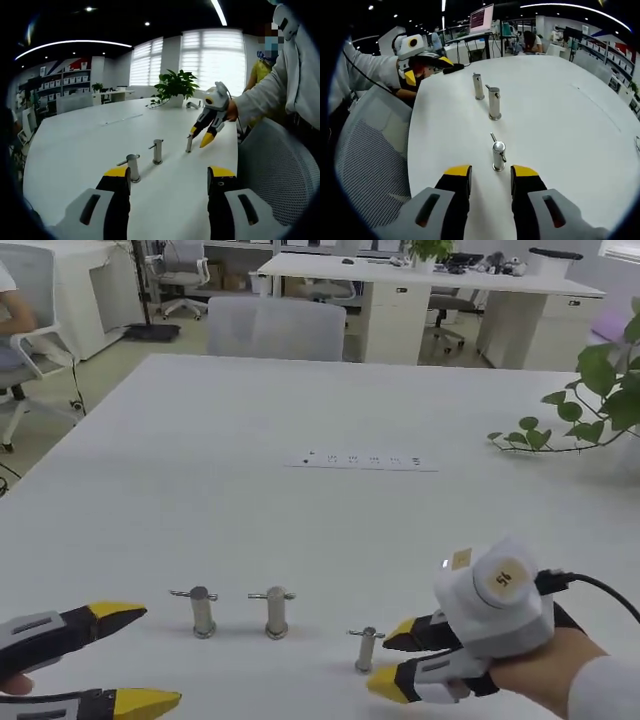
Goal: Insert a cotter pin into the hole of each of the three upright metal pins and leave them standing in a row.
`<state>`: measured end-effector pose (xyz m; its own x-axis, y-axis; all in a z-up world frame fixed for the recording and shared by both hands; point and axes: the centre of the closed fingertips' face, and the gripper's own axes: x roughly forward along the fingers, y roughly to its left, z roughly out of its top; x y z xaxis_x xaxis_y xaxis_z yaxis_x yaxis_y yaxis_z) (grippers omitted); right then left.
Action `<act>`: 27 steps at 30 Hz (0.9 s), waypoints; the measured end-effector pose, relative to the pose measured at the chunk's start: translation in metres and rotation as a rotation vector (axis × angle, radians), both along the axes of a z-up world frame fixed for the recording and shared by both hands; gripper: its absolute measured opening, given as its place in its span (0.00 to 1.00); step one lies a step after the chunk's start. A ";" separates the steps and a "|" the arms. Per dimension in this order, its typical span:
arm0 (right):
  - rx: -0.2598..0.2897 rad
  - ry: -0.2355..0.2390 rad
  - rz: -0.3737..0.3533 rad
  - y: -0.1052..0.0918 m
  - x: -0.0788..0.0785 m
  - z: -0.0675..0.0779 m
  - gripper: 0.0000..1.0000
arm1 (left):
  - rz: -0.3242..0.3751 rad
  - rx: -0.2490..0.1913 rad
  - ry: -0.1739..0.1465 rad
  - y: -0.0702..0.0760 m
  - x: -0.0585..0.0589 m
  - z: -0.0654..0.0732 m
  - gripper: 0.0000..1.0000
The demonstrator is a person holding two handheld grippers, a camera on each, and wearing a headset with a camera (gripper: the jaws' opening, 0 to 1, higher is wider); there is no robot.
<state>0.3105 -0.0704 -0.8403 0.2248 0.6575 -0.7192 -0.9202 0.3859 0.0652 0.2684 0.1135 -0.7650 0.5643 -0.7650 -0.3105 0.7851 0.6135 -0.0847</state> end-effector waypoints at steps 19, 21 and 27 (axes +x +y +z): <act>0.015 -0.034 -0.020 0.007 0.015 -0.011 0.14 | 0.006 0.002 0.013 0.003 -0.001 -0.003 0.61; 0.021 -0.032 -0.017 0.008 0.016 -0.012 0.13 | 0.008 0.002 0.013 0.003 -0.001 -0.003 0.61; 0.020 -0.069 0.013 0.009 0.019 -0.012 0.11 | 0.013 0.007 0.016 0.006 -0.001 -0.004 0.61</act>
